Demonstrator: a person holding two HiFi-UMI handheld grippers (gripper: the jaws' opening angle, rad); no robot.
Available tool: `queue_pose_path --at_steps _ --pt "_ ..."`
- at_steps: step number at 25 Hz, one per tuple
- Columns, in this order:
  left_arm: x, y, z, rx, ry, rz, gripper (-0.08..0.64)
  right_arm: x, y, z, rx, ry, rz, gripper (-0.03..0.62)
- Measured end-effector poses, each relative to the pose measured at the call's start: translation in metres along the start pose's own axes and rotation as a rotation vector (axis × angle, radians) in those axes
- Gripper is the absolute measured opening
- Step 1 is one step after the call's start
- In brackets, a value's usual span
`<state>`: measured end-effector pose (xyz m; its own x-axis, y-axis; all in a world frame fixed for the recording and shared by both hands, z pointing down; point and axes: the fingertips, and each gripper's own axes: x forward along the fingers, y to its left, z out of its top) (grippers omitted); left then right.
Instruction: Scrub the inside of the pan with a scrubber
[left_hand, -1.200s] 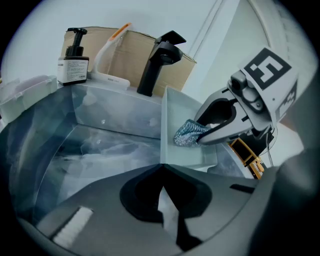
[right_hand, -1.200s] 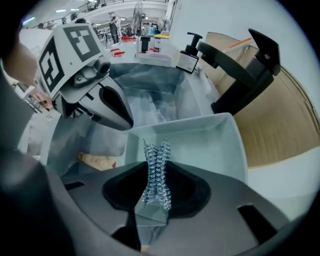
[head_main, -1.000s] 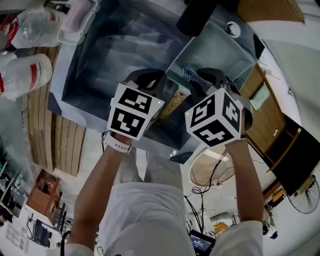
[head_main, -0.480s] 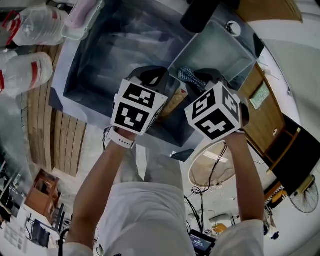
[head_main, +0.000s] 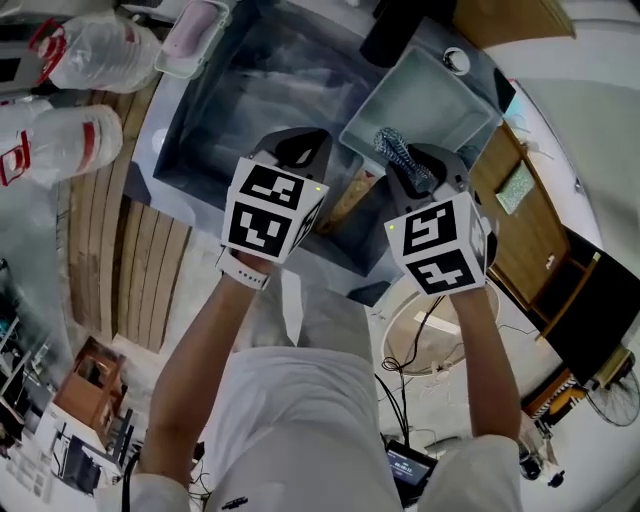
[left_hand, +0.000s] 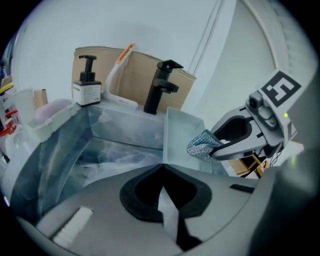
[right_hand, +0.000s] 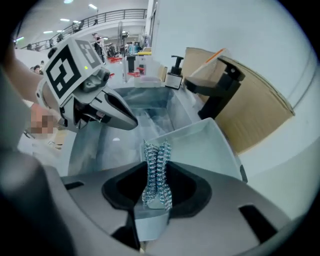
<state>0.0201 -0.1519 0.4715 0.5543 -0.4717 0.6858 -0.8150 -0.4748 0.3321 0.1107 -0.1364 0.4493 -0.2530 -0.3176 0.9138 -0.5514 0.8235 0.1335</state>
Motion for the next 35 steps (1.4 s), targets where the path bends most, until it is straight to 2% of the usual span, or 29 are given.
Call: queue_pose_path --at_steps 7,12,16,21,27,35 --pt "-0.065 -0.019 0.037 0.035 -0.044 0.026 0.003 -0.066 -0.009 0.014 0.113 -0.111 -0.082 0.114" --pt "-0.11 -0.035 0.069 0.029 -0.105 0.037 0.003 -0.13 -0.024 0.034 0.264 -0.275 -0.145 0.112" --pt "-0.153 -0.05 0.095 0.014 -0.183 0.027 0.003 -0.184 -0.026 0.043 0.343 -0.373 -0.211 0.112" --pt "-0.204 -0.065 0.113 0.082 -0.23 0.028 0.003 -0.234 -0.008 0.043 0.432 -0.445 -0.23 0.112" --pt "-0.247 -0.076 0.13 0.045 -0.305 -0.008 0.003 -0.285 0.003 0.038 0.465 -0.507 -0.288 0.11" --pt "-0.277 -0.113 0.133 0.155 -0.352 -0.062 0.003 -0.335 0.014 0.03 0.492 -0.627 -0.376 0.11"
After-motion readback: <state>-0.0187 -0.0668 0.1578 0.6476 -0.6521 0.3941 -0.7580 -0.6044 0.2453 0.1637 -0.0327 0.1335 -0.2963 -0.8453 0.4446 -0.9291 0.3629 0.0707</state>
